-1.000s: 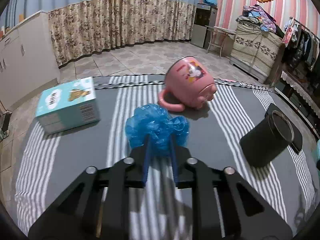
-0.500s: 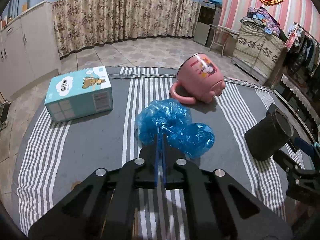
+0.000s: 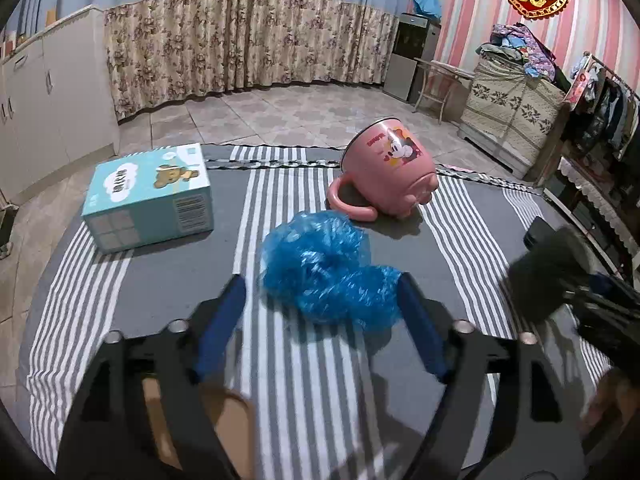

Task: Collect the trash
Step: 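Grasp the blue plastic bag with the left tool while the right tool grasps the black cylindrical container, then carry the blue bag and black container over the blue basket with both tools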

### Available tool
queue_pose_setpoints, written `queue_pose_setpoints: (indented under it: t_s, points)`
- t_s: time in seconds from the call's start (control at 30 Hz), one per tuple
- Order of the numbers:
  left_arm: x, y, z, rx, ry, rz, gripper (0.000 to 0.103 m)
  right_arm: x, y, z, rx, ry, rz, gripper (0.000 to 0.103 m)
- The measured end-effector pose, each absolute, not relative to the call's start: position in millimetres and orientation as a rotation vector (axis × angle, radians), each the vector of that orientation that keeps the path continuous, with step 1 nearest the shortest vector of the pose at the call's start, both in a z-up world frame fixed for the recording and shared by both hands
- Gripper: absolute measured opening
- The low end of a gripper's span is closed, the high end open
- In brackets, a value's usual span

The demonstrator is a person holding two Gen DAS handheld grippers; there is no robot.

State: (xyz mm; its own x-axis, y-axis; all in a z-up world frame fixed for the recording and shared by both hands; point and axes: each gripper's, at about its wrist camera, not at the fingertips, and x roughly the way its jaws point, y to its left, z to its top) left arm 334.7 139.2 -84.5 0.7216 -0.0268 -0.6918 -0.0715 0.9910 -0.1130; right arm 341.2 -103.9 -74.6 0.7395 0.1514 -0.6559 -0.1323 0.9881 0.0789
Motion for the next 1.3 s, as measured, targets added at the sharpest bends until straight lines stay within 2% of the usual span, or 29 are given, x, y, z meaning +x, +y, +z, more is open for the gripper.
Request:
queue_pose_setpoints:
  t_s: [0.1, 0.2, 0.27, 0.4, 0.43, 0.67, 0.93, 1.3]
  points:
    - [346, 133, -93, -0.121, 0.801, 0.015, 0.075, 329, -128, -64, 0.066, 0.705, 0.127, 0.062]
    - [356, 126, -106, -0.084, 0.861, 0.015, 0.054, 313, -151, -53, 0.074, 0.688, 0.098, 0.062]
    - [357, 119, -110, -0.045, 0.868, 0.015, 0.047, 298, -167, -46, 0.066, 0.676, 0.078, 0.062]
    - [352, 113, -107, -0.016, 0.84, 0.006, 0.027, 267, -199, -34, 0.054, 0.658, 0.039, 0.062]
    - [350, 113, -105, -0.02, 0.829, 0.005, 0.025, 258, -208, -31, 0.052, 0.655, 0.028, 0.062]
    - [319, 85, -71, -0.001, 0.749, -0.031, 0.023, 209, -280, -11, 0.035, 0.615, -0.073, 0.062]
    - [263, -10, -24, 0.021, 0.626, -0.206, 0.023, 169, -353, -18, 0.011, 0.582, -0.228, 0.062]
    - [223, -188, -40, 0.08, 0.637, -0.492, 0.023, 165, -449, -42, 0.097, 0.614, -0.361, 0.062]
